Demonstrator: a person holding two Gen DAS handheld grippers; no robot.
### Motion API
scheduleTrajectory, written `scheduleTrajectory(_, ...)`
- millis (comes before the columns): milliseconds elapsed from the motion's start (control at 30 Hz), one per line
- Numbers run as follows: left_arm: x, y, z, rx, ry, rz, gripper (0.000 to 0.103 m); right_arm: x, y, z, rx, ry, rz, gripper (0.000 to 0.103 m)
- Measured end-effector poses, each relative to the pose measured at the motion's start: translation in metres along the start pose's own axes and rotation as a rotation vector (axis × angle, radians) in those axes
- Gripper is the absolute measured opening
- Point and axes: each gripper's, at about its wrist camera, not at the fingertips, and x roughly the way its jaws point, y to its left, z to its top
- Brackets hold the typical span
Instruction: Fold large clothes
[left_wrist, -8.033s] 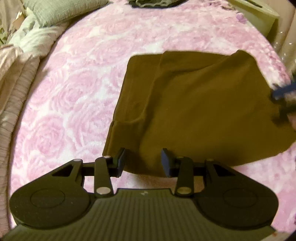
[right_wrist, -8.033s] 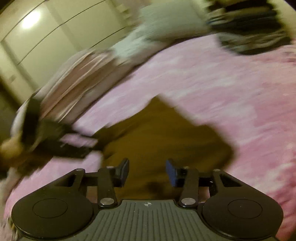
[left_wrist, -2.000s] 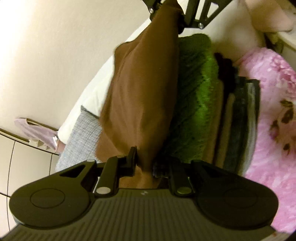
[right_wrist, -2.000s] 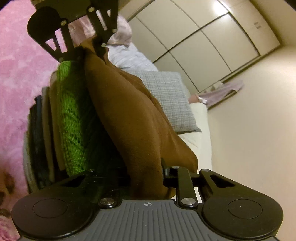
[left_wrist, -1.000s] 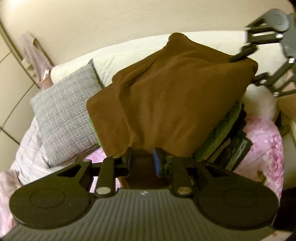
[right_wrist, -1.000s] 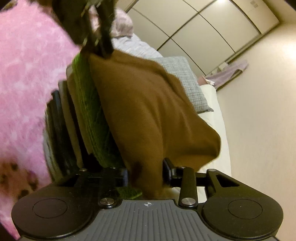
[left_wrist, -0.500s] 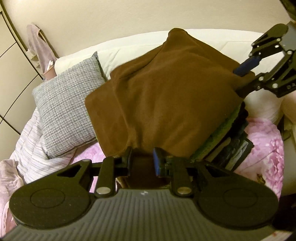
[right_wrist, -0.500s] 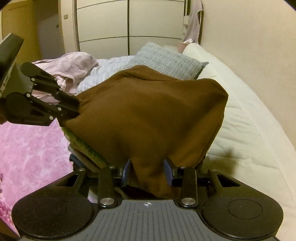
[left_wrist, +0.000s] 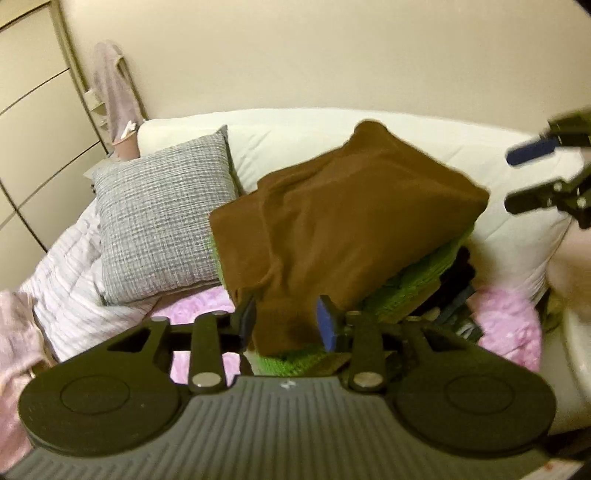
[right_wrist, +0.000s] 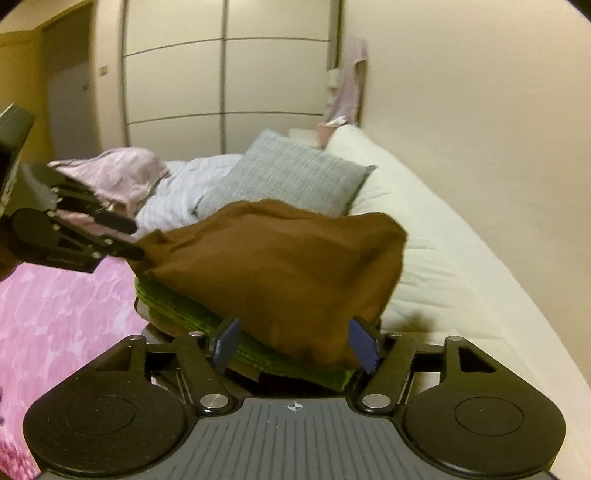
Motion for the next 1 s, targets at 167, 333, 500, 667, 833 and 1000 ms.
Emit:
scheduleTrajectory(167, -0.046, 0.01, -0.028, -0.184, -0.023, -0.018, 0.079, -0.041, 0.033, -0.013, 0.188, -0.006, -0.13, 0.076)
scheduleTrajectory(333, -0.087, 0.011, -0.064, -0.298, -0.008, -0.032, 0.101, -0.072, 0.071, -0.031, 0.389, 0.039, -0.217, 0.087)
scheduleTrajectory(500, -0.126, 0.013, -0.101, -0.395, 0.038, -0.04, 0.102, -0.101, 0.115, -0.042, 0.478, 0.11, -0.271, 0.088)
scheduleTrajectory(667, -0.16, 0.007, -0.122, -0.425, 0.073, -0.016, 0.102, -0.117, 0.144, -0.044, 0.485, 0.16, -0.282, 0.088)
scheduleTrajectory(833, -0.174, -0.003, -0.122, -0.467, 0.101, 0.006, 0.102, -0.128, 0.154, -0.036, 0.46, 0.165, -0.279, 0.088)
scheduleTrajectory(1000, -0.183, -0.018, -0.108, -0.488, 0.09, 0.075, 0.102, -0.132, 0.149, -0.029, 0.424, 0.162, -0.247, 0.088)
